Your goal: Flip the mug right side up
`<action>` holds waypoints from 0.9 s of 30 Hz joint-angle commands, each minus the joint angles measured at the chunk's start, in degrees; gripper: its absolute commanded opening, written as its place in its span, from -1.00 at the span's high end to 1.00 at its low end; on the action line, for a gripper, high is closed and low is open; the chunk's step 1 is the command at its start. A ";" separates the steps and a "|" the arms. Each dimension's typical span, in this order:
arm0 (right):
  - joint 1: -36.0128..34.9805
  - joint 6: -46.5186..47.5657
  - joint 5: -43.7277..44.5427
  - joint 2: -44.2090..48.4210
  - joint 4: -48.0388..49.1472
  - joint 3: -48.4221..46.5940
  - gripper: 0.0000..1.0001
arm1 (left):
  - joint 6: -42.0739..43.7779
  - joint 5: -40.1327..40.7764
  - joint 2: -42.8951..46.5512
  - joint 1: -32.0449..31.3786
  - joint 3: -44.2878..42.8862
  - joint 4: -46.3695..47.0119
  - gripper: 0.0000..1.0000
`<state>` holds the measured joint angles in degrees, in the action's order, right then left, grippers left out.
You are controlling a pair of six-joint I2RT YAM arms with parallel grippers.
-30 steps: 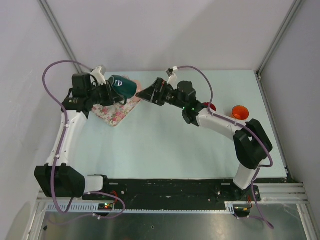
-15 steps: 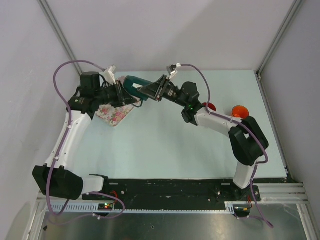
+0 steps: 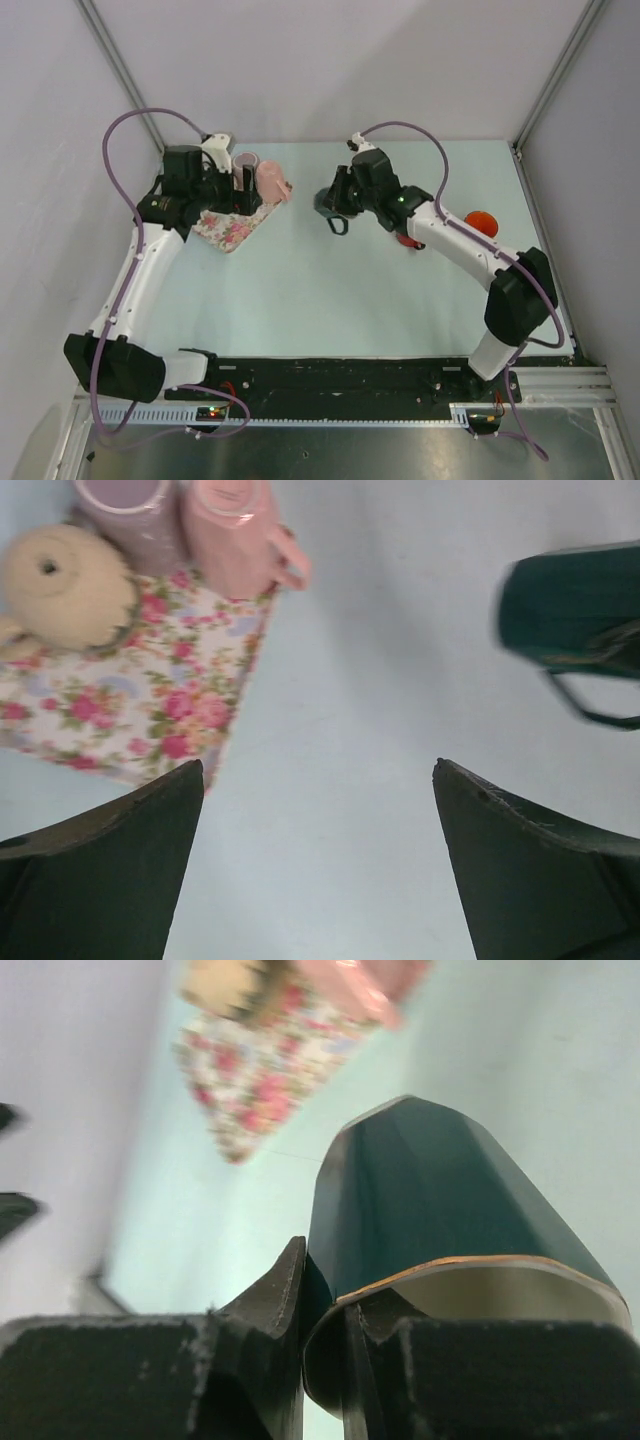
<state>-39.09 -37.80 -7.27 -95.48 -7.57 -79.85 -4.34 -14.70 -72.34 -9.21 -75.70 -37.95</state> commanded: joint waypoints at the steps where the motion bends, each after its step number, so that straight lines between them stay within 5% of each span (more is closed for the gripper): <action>1: 0.46 18.61 12.18 -4.57 -28.78 -14.65 1.00 | 14.15 8.81 -2.42 1.24 -0.42 -0.30 -0.99; 6: 0.23 22.94 16.27 -16.15 -44.16 -26.49 1.00 | 14.70 14.12 -7.82 4.87 -3.15 -0.53 -0.99; 11: 1.70 24.14 11.58 -21.70 -45.61 -28.98 1.00 | 13.06 12.28 -15.00 11.45 -7.12 -0.54 -0.99; 21: 3.06 25.26 11.15 -29.21 -47.77 -32.64 1.00 | 22.71 9.76 -25.98 19.12 -13.37 -0.53 -0.99; 23: 3.06 25.44 10.81 -29.82 -48.43 -33.59 0.81 | 26.09 9.36 -28.56 20.13 -14.83 -0.52 -0.99; 27: 3.01 25.89 9.76 -28.98 -49.11 -35.54 0.02 | 36.28 6.13 -32.68 21.71 -16.87 -0.54 -0.99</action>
<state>-36.23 -13.39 2.55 -125.21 -55.40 -111.28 19.86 -4.75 -102.08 10.83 -89.34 -38.83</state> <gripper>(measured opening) 0.363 0.996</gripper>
